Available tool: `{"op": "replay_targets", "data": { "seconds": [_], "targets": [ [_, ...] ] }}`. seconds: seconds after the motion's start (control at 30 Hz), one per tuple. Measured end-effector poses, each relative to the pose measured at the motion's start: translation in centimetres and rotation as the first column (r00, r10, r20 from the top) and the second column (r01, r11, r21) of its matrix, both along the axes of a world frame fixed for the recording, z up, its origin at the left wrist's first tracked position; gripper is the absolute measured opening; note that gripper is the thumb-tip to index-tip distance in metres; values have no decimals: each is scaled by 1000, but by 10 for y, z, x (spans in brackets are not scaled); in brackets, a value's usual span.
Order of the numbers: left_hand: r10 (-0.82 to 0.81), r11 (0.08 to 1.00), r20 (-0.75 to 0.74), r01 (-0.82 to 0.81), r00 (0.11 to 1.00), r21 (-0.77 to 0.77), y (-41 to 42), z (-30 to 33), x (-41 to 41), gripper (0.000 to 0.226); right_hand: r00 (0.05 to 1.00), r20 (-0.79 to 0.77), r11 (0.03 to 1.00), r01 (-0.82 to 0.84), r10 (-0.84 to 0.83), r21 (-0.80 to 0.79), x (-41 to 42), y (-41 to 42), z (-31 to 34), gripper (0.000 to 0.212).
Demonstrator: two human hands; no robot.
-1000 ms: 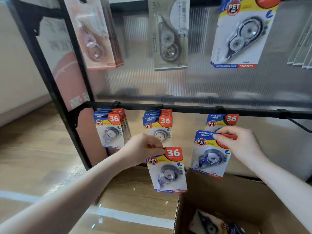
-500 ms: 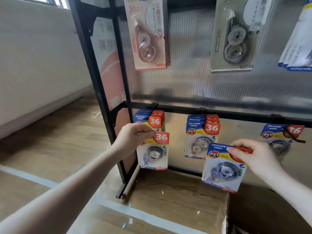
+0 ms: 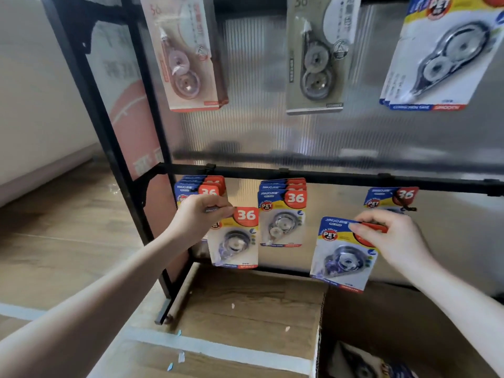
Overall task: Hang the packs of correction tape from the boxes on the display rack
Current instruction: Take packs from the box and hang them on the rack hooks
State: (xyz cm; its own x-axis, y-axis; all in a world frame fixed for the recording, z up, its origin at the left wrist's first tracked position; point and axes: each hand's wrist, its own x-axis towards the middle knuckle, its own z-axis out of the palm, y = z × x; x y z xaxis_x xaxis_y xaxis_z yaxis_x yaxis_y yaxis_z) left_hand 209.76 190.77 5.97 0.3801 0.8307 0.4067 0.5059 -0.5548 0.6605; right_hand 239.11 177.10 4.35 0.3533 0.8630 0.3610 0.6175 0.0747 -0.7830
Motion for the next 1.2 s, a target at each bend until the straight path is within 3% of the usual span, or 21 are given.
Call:
{"op": "replay_targets", "data": {
  "seconds": [0.17, 0.3, 0.4, 0.63, 0.87, 1.2],
  "targets": [
    [-53, 998, -19, 54, 998, 40, -43, 19, 55, 5, 996, -47, 995, 80, -77, 63, 54, -37, 11, 13],
    [-94, 994, 18, 93, 995, 52, -88, 34, 106, 24, 996, -46, 994, 82, -79, 68, 103, -71, 20, 8],
    [-127, 992, 59, 127, 990, 8, -122, 43, 155, 18, 996, -44, 993, 86, -83, 78, 143, -96, 28, 5],
    [-240, 970, -18, 239, 971, -44, -178, 53, 255, 10, 994, -41, 989, 109, -106, 100, 222, -137, 36, 6],
    [-215, 973, -25, 212, 976, -93, -198, 51, 290, 4, 992, -18, 979, 127, -125, 161, 265, -138, 31, 7],
    [-249, 965, -36, 245, 968, -98, -197, 57, 323, 10, 988, 79, 989, 123, -129, 82, 270, -103, 27, 7]
  ]
}}
